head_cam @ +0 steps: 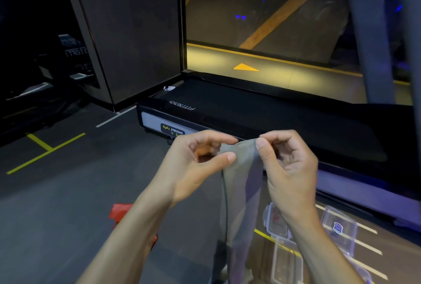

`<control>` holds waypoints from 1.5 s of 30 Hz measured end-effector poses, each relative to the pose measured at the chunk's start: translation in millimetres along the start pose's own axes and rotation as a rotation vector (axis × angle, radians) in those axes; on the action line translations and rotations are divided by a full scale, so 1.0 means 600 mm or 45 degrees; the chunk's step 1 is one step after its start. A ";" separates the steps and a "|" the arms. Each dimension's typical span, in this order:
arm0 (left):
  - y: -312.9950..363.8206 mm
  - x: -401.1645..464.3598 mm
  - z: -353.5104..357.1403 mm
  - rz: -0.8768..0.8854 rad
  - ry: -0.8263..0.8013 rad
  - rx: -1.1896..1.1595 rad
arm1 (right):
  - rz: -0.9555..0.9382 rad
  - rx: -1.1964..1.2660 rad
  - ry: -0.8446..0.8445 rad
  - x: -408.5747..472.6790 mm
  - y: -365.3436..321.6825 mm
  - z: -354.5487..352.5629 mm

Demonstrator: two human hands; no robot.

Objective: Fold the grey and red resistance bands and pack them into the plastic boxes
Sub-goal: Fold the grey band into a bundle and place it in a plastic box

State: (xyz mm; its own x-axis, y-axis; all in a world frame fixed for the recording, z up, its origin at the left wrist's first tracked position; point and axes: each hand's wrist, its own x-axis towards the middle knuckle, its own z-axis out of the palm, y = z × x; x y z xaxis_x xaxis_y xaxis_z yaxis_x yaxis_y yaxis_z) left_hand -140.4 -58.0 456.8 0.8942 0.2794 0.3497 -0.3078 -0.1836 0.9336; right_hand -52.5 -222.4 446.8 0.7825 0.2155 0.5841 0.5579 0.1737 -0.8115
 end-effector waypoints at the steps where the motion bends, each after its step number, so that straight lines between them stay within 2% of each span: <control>1: 0.000 0.001 0.000 0.008 0.022 -0.010 | 0.000 0.009 0.004 0.003 -0.001 0.001; 6: 0.010 0.006 0.000 0.054 0.148 -0.004 | 0.000 0.017 -0.013 0.016 -0.009 0.001; 11: 0.047 0.019 -0.005 0.079 0.147 0.052 | 0.054 0.064 -0.053 0.032 -0.038 -0.007; 16: 0.119 0.038 -0.006 0.195 0.105 0.157 | 0.014 0.075 -0.059 0.057 -0.103 -0.022; 21: 0.223 0.066 -0.015 0.340 0.036 0.304 | 0.070 0.184 -0.135 0.089 -0.182 -0.035; 29: 0.380 0.092 -0.016 0.356 -0.055 0.402 | 0.155 0.215 -0.226 0.155 -0.310 -0.053; 35: 0.440 0.084 -0.006 0.412 -0.011 0.413 | 0.311 0.242 -0.230 0.174 -0.376 -0.056; 45: 0.544 0.073 0.002 0.575 0.115 0.574 | 0.259 0.379 -0.293 0.198 -0.472 -0.049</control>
State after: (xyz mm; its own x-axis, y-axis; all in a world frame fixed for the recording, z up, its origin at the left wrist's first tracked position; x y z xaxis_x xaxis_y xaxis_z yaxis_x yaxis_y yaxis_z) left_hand -201.4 -106.9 776.4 0.6717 0.1566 0.7241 -0.4631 -0.6742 0.5753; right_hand -109.6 -274.5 745.7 0.7676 0.4769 0.4283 0.2681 0.3680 -0.8903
